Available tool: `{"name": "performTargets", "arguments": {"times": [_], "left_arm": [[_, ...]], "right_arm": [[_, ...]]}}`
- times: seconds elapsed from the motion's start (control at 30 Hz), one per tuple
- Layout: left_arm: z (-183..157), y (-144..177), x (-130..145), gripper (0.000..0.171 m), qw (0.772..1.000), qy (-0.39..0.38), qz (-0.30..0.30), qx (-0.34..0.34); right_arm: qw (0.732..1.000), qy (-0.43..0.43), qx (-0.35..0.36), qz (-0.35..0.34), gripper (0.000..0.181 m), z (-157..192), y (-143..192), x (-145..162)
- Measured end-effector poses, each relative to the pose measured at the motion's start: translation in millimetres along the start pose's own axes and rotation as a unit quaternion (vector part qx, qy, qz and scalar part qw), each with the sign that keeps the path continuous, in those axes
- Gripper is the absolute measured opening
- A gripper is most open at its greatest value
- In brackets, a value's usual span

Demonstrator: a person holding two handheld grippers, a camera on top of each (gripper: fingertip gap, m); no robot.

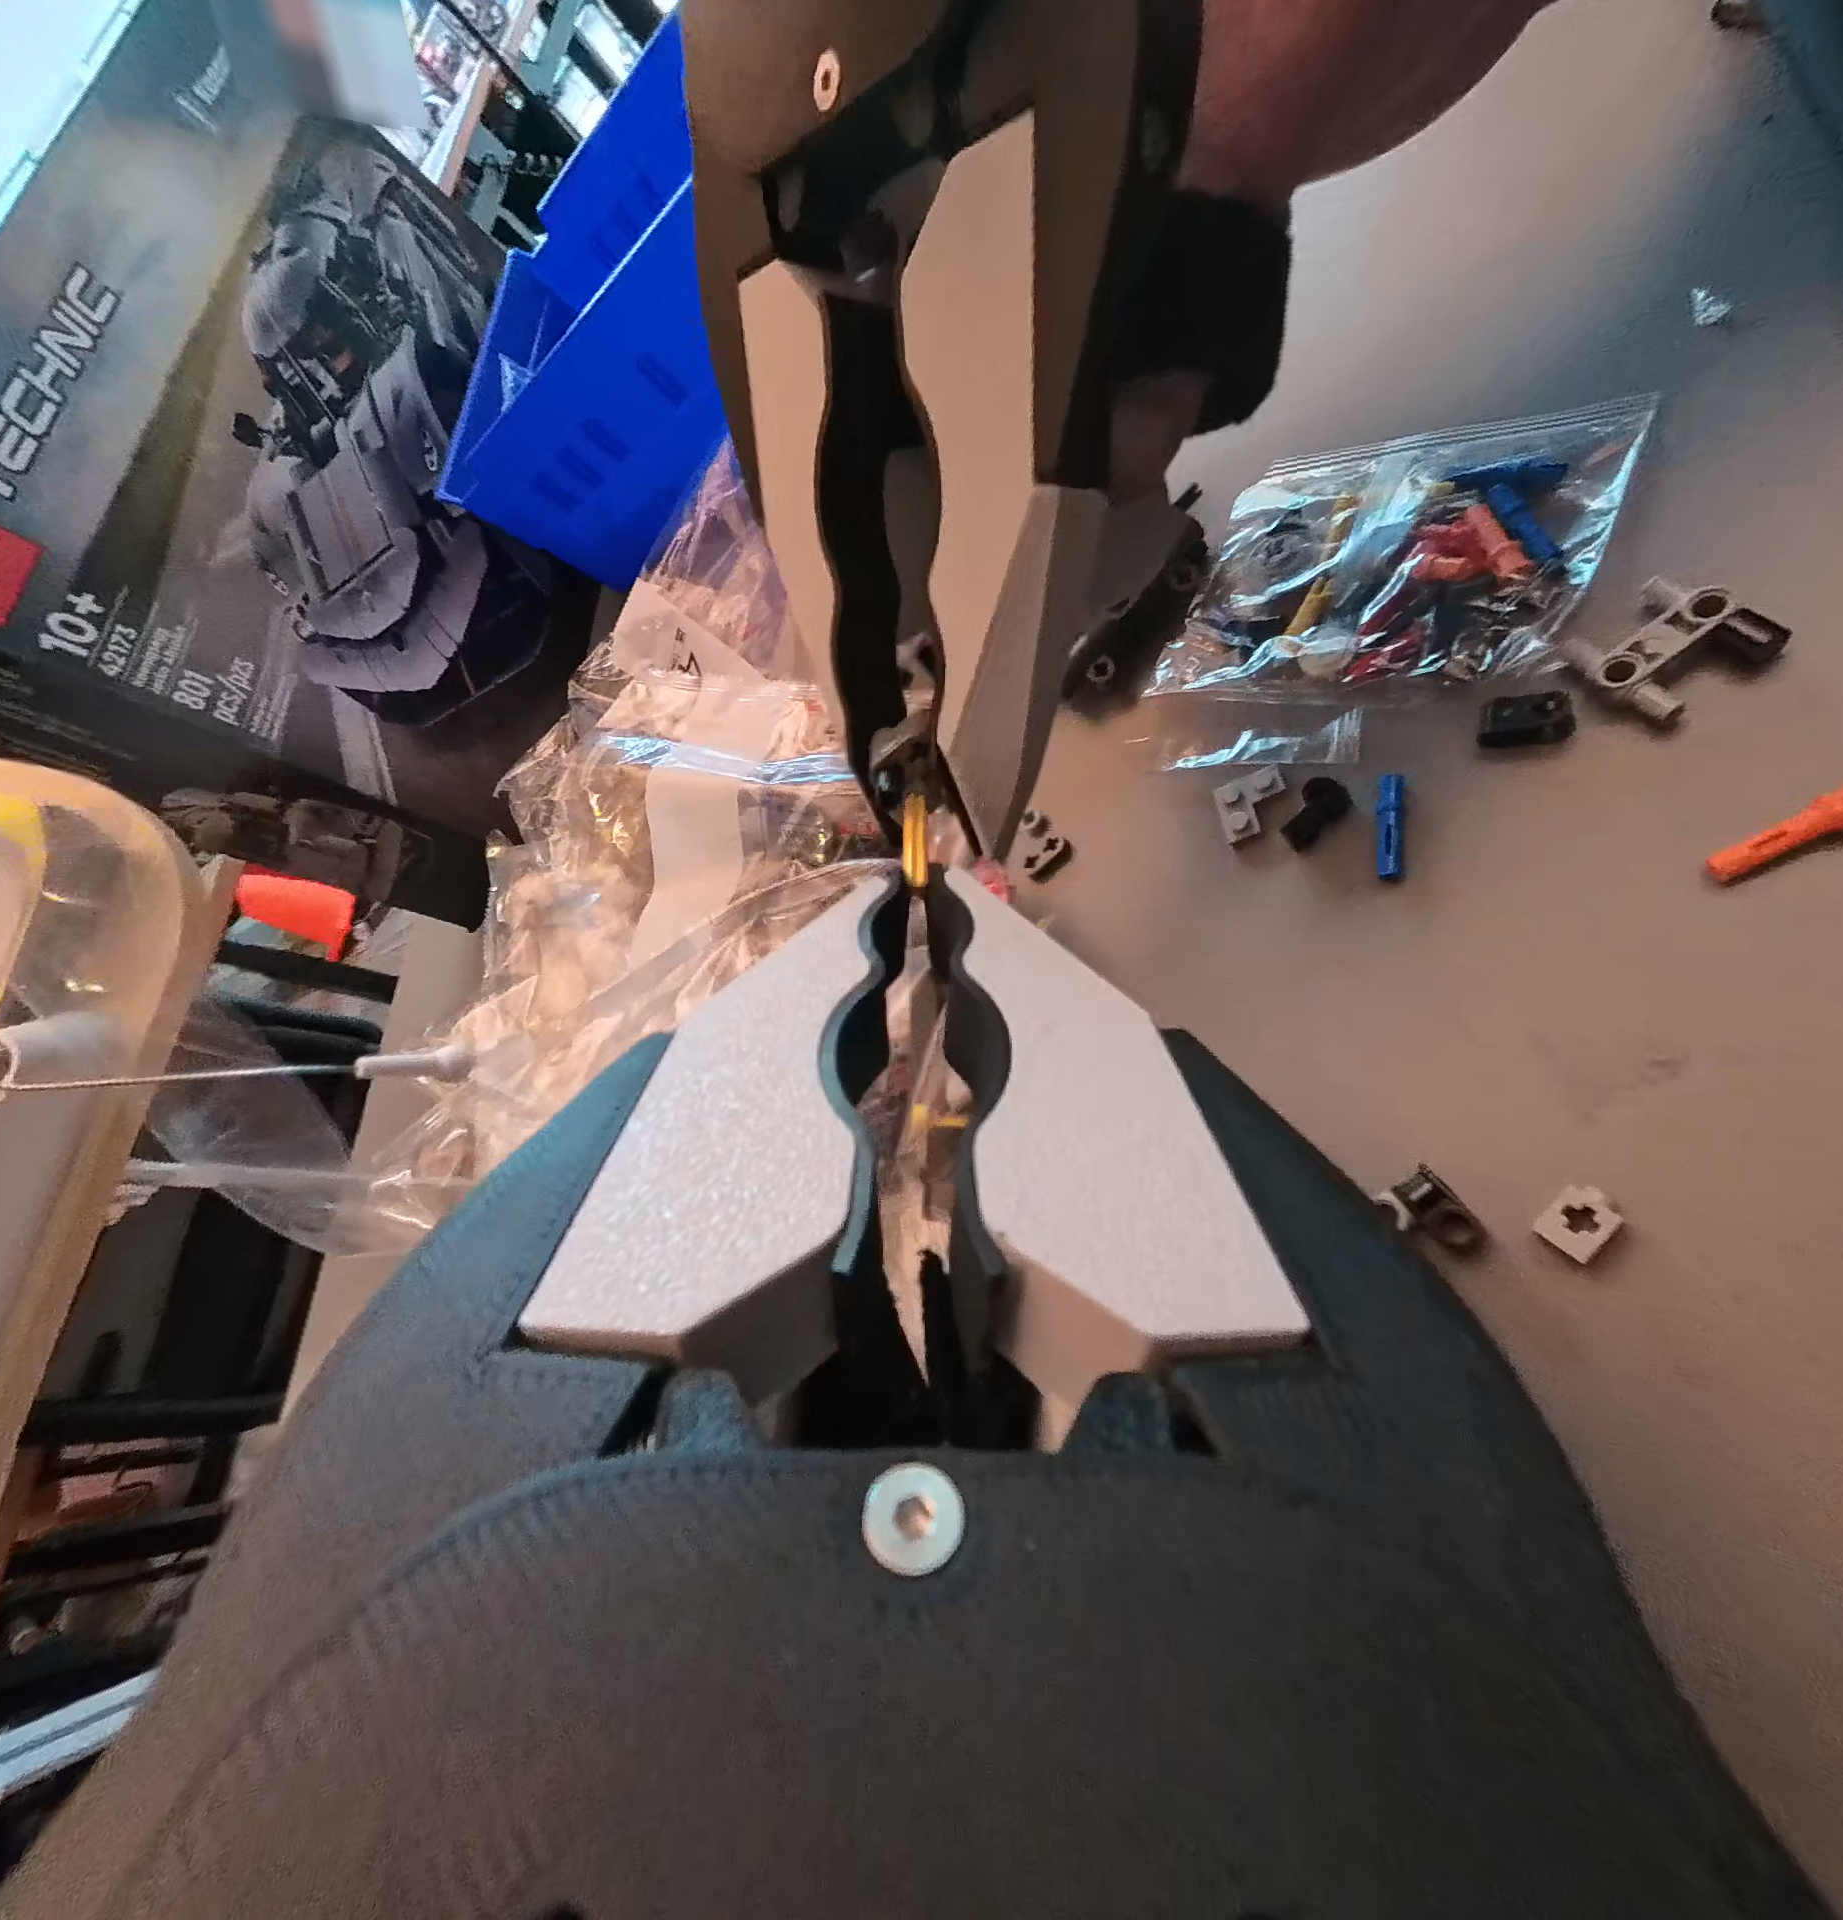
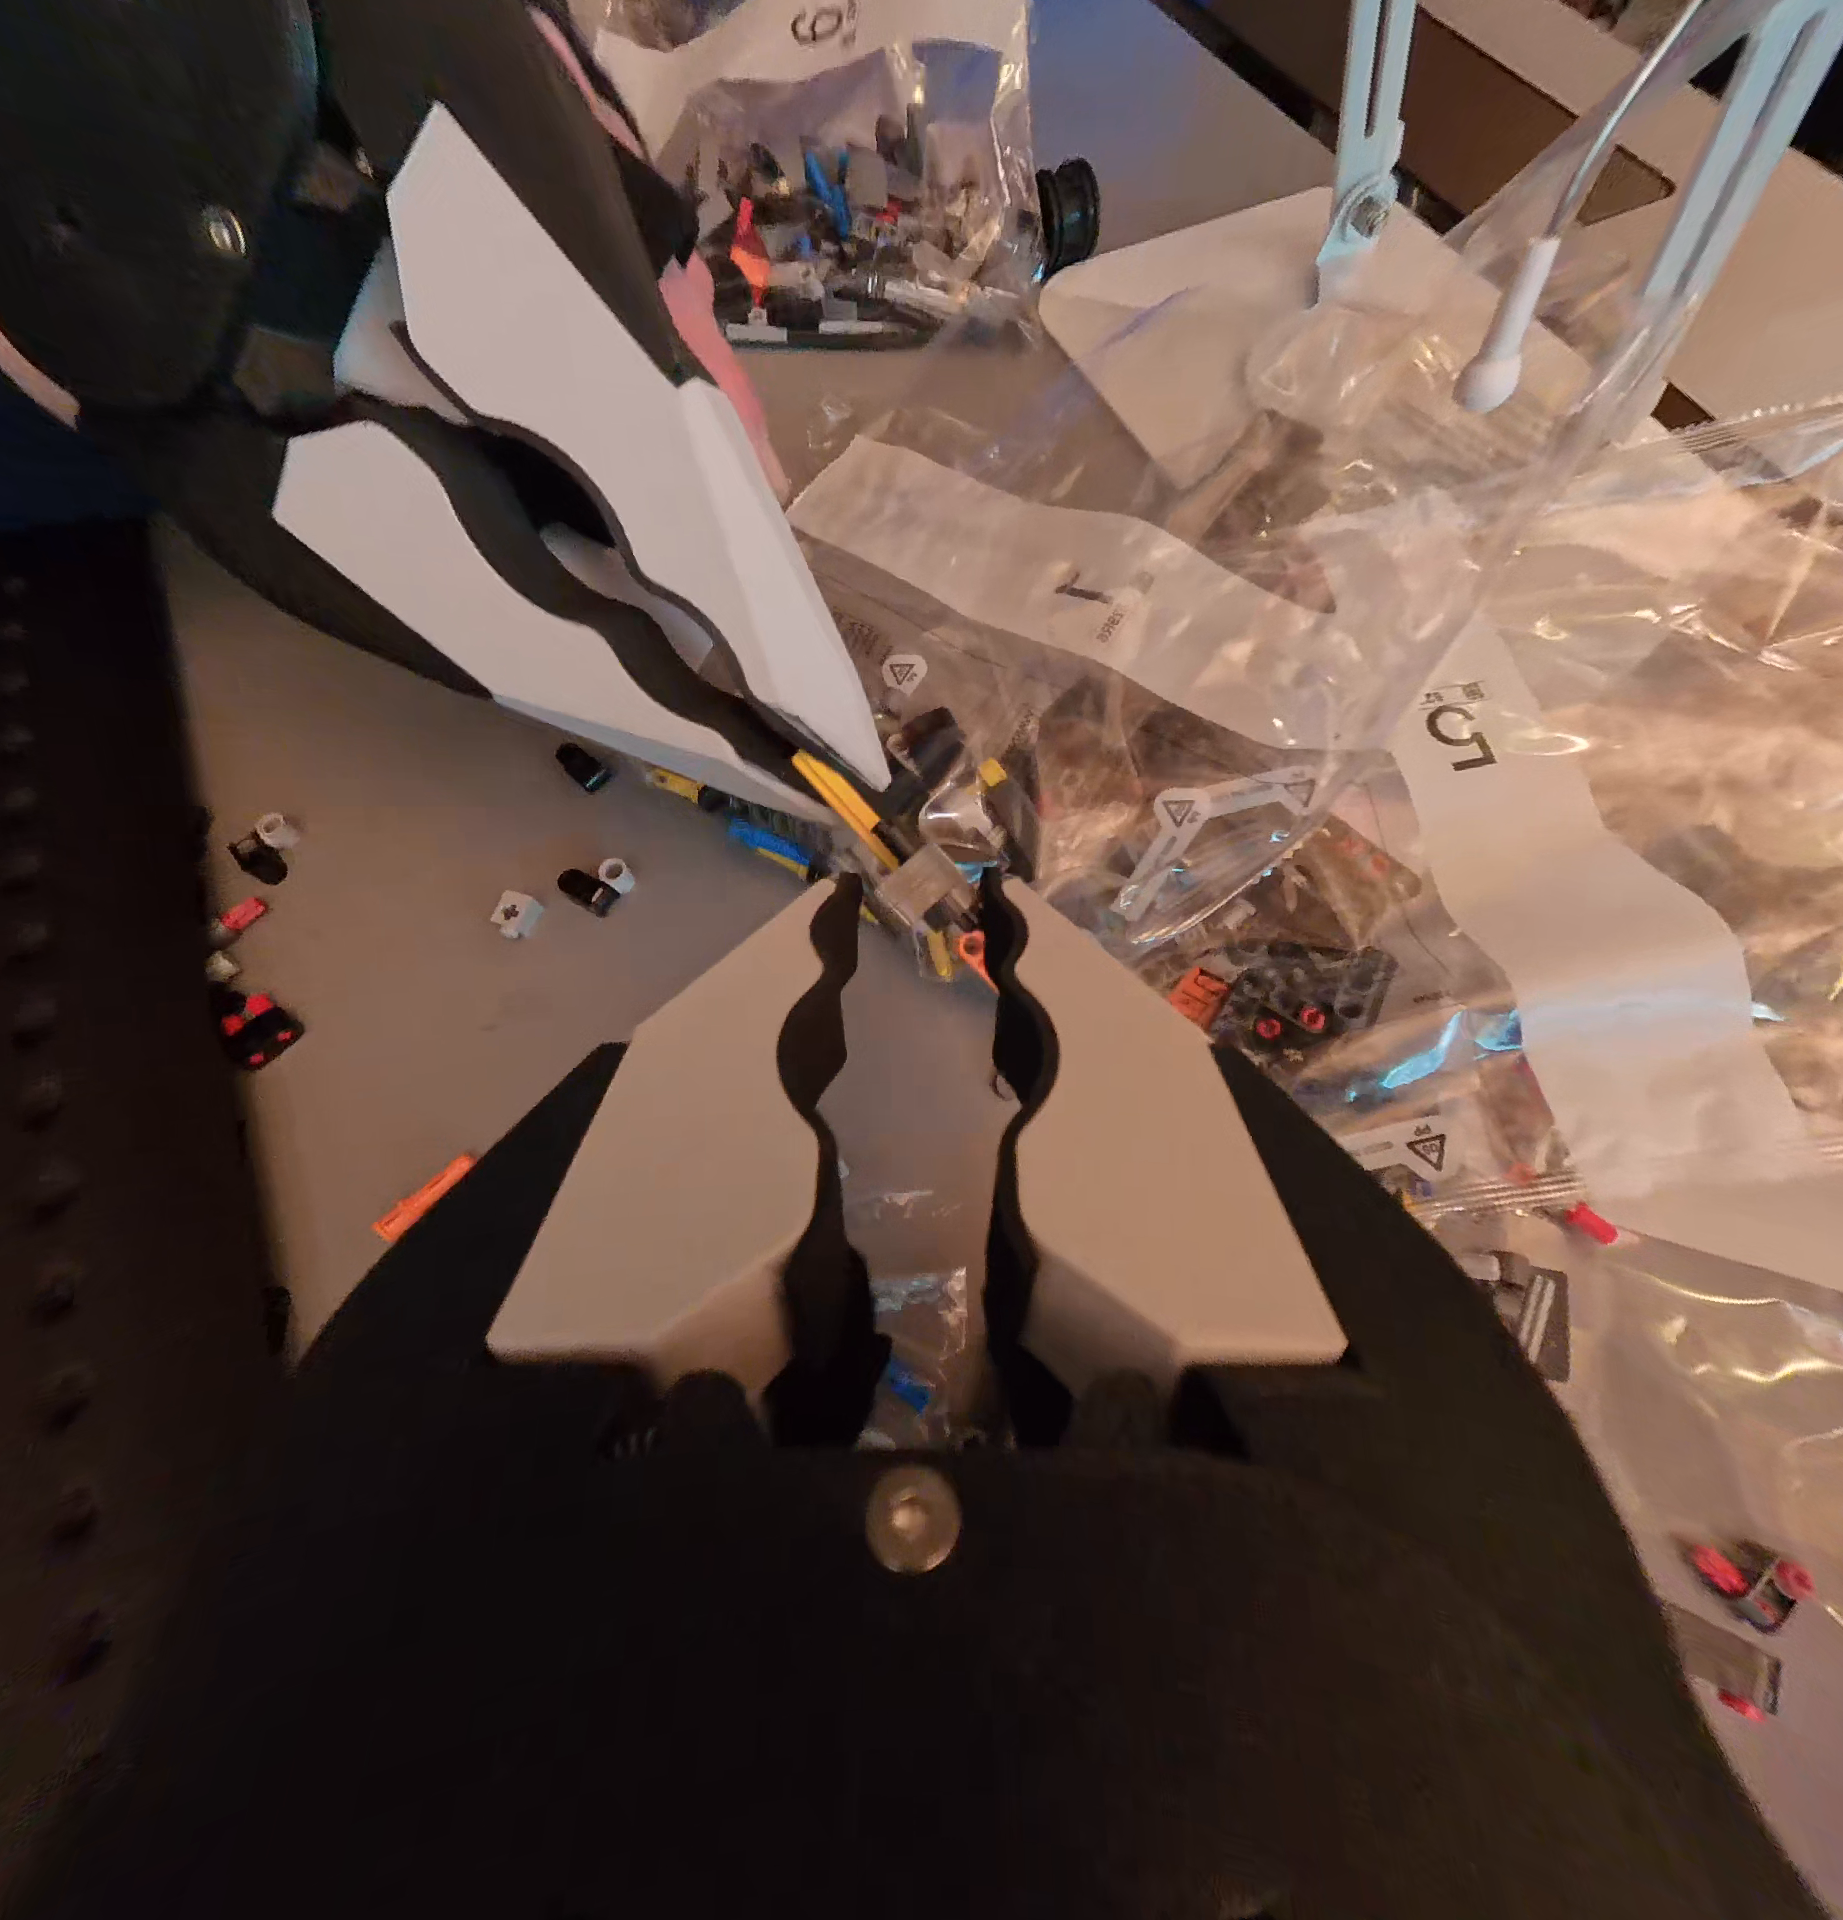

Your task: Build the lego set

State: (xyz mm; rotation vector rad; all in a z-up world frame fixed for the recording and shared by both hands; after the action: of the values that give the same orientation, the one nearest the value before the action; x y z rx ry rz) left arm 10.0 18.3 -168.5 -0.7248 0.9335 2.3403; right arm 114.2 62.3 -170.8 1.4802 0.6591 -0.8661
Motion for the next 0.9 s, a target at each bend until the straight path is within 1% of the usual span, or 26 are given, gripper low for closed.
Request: {"name": "performTargets", "arguments": {"times": [0.13, 0.27, 0.37, 0.53, 0.9], "left_arm": [[1, -2, -2, 0.001, 0.999, -0.019, 0.014, -0.031], [-1, -5, -3, 0.001, 0.997, -0.049, 0.034, -0.052], [-3, -7, -4, 0.001, 0.995, -0.073, 0.043, -0.062], [-6, -10, -6, 0.002, 0.991, -0.098, 0.057, -0.075], [-8, -11, -10, 0.001, 0.988, -0.115, 0.058, -0.085]], "right_arm": [[0.999, -0.040, -0.008, -0.013, 0.021, -6, 5, 0], [0.998, -0.060, -0.006, -0.015, 0.022, -8, 4, 1], [0.998, -0.061, -0.001, -0.017, 0.019, -9, 5, 1], [0.997, -0.071, 0.006, -0.008, 0.019, -12, 3, 4], [0.998, -0.048, 0.029, -0.004, 0.016, -11, 6, 1]]}}
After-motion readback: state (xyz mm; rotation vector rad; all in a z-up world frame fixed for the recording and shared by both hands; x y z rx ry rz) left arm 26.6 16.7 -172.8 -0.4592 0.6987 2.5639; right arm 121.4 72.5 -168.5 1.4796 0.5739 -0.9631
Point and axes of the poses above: each gripper's, where its closed fingertips meet, y back along the fingers, x out of its underside, z = x × y across the jaws, the point moved 7 cm from there along y, back along the fingers
